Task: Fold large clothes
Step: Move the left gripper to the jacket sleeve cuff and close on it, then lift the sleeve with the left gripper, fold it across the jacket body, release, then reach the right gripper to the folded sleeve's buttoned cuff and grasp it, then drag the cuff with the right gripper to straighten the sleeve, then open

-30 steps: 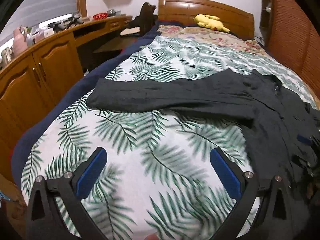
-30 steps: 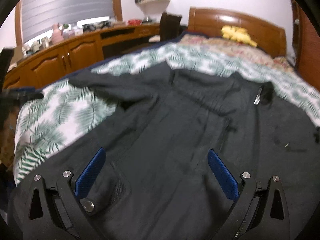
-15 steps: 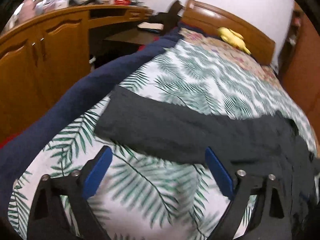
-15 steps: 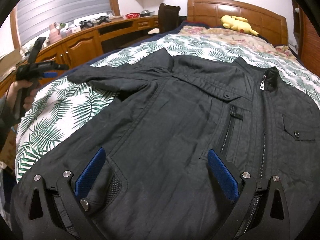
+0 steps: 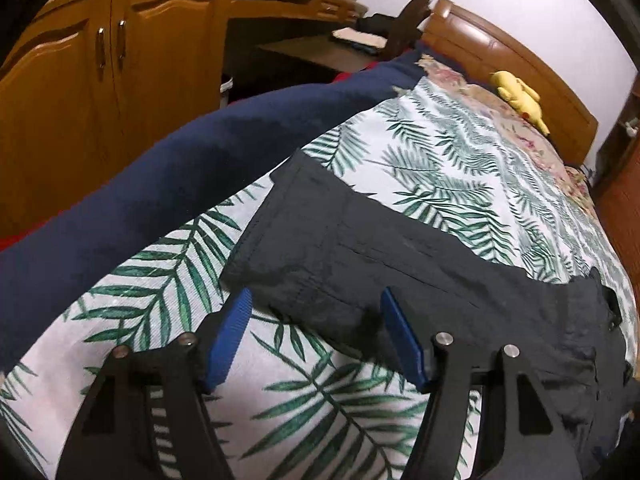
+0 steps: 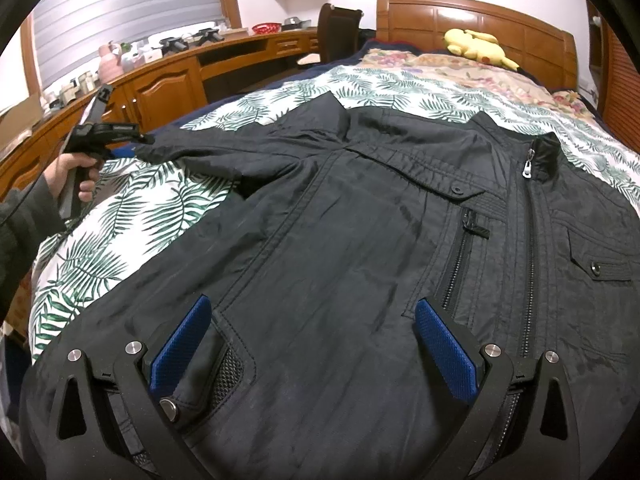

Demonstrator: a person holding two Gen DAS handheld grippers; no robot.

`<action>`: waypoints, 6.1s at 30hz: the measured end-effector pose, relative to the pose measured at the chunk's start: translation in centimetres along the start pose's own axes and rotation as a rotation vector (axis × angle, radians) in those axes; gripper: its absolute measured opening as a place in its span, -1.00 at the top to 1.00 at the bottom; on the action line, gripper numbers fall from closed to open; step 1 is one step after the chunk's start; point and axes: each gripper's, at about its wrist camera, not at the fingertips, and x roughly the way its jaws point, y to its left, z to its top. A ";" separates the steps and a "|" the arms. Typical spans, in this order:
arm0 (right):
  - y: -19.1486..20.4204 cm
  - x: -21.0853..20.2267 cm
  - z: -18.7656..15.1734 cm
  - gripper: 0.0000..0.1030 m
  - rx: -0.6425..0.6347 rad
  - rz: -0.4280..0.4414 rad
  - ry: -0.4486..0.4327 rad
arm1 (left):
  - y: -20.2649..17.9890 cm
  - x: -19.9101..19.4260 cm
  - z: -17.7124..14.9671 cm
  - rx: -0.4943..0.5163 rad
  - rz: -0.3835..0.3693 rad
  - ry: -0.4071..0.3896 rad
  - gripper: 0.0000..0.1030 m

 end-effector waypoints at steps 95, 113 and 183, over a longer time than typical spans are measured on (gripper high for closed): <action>-5.0 0.0 4.6 -0.84 0.019 -0.175 0.155 | -13.8 -25.9 -20.3 0.455 -0.273 -0.217 -0.02; -3.8 2.3 2.7 0.00 -0.011 -0.128 0.228 | -12.2 -25.5 -20.3 0.440 -0.239 -0.211 -0.05; -13.2 -19.1 -5.7 -0.14 0.104 -0.418 0.041 | -32.4 -24.1 -25.9 0.666 -0.470 -0.133 -0.05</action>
